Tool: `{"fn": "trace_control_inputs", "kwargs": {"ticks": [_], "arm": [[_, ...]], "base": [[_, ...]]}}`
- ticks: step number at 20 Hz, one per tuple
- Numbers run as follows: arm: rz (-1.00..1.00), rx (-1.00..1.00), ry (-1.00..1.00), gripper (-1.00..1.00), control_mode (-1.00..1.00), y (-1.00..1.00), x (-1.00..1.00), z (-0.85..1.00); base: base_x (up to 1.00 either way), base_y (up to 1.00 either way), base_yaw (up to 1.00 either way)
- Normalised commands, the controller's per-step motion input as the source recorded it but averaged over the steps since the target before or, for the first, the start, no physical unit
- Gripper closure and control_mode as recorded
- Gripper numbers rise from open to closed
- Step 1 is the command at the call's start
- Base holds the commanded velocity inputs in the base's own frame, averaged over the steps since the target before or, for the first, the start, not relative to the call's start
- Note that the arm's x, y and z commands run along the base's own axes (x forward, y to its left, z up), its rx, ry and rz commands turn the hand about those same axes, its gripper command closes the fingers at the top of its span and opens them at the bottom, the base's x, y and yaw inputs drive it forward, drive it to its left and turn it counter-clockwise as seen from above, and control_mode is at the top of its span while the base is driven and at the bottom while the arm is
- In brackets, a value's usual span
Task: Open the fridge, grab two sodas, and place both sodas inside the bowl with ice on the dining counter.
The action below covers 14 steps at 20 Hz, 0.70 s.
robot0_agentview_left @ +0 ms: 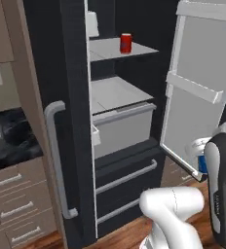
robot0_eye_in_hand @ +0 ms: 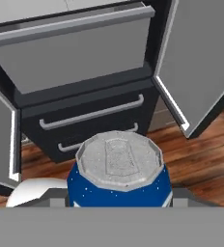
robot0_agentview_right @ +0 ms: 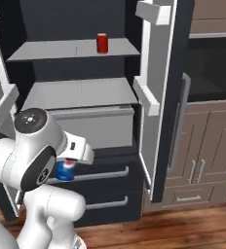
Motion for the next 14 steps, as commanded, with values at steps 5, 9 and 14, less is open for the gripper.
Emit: {"fn": "trace_control_inputs", "kwargs": {"ticks": [5,9,14], "arm": [[0.0,0.0,0.0,1.0,1.0,0.0,0.0,0.0],[0.0,0.0,0.0,1.0,1.0,0.0,0.0,0.0],[0.0,0.0,0.0,1.0,1.0,0.0,0.0,0.0]], "base": [[-0.32,0.04,-0.65],[-0.36,0.01,-0.69],[-0.58,-0.03,-0.58]]}}
